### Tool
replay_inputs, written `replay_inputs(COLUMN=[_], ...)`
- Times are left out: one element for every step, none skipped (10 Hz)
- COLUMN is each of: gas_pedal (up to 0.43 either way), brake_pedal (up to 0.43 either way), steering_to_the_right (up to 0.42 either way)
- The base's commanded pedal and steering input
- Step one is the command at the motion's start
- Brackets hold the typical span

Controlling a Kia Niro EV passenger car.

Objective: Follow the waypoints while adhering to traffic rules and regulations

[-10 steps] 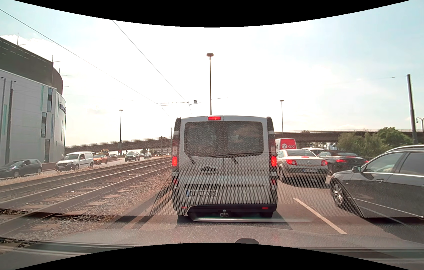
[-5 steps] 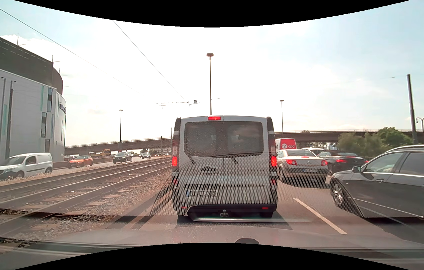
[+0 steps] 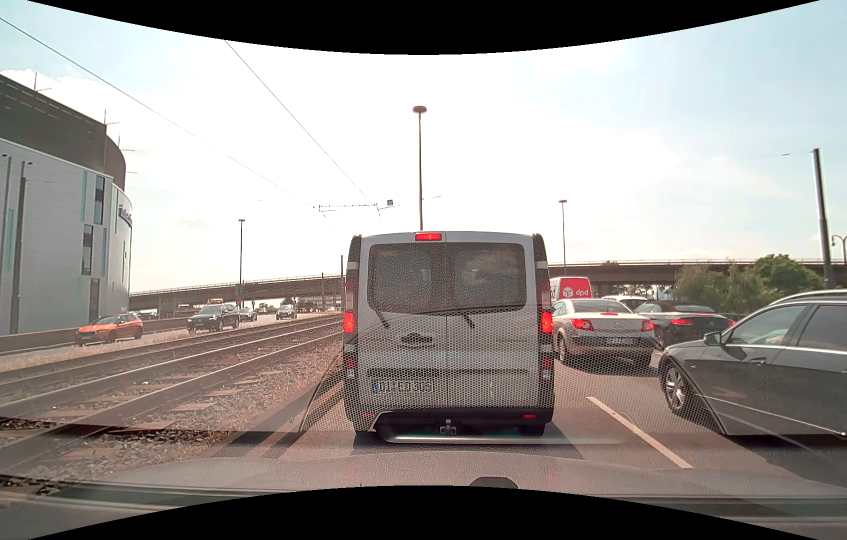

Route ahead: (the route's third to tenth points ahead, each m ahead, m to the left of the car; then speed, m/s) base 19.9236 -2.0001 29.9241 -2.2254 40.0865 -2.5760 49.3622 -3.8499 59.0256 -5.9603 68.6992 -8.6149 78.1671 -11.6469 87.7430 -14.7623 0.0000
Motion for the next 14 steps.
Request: replay_inputs(gas_pedal=[0.000,0.000,0.000,0.000,0.000,0.000,0.000,0.000,0.000,0.000,0.000,0.000,0.000,0.000], brake_pedal=[0.250,0.250,0.250,0.250,0.244,0.244,0.250,0.250,0.250,0.250,0.250,0.244,0.250,0.250], steering_to_the_right=[-0.003,-0.003,-0.003,-0.003,-0.003,-0.003,-0.003,-0.003,-0.003,-0.003,-0.003,-0.003,-0.003,-0.003])
